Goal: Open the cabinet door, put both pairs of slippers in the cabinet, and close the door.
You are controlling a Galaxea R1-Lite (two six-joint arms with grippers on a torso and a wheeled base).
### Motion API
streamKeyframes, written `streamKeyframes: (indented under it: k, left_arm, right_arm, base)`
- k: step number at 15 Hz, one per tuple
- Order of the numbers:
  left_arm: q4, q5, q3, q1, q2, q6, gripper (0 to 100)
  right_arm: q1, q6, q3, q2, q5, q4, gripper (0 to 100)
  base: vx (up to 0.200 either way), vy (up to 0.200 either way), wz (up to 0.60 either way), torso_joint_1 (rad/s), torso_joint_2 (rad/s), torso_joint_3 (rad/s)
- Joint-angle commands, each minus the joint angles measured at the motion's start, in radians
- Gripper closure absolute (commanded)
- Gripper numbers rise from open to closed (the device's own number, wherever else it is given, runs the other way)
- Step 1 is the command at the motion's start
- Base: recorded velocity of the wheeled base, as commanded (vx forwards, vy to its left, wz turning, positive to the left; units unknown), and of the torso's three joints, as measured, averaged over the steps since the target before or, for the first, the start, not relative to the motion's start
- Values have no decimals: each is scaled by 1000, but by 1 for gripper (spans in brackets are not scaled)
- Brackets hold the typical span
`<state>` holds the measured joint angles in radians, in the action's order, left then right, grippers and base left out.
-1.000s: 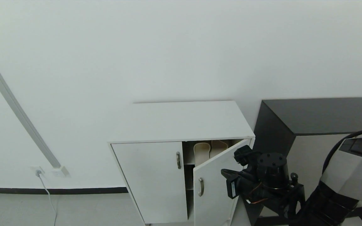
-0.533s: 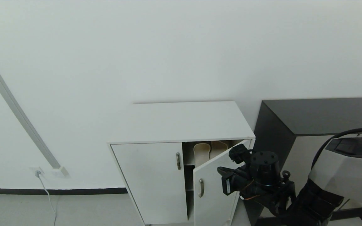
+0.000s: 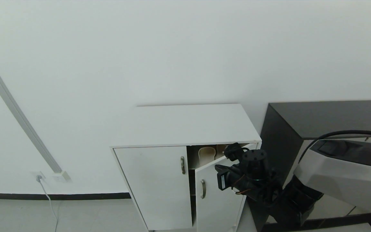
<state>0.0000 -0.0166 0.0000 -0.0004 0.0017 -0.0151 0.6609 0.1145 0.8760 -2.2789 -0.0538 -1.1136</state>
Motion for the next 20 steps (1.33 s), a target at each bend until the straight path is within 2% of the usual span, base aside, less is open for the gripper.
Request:
streamKeyframes:
  k: [1, 14, 20]
  left_arm:
    - [0, 0, 0, -1, 0, 0, 100]
    - [0, 0, 0, 0, 0, 0, 100]
    - [0, 0, 0, 0, 0, 0, 100]
  right_arm:
    - [-4, -4, 64, -50, -1, 24, 100]
    - [-61, -52, 350, -180, -26, 196, 100]
    - [-81, -52, 390, -197, -27, 204, 100]
  base:
    - [0, 0, 0, 0, 0, 0]
    - [0, 0, 0, 0, 0, 0]
    - [0, 0, 0, 0, 0, 0]
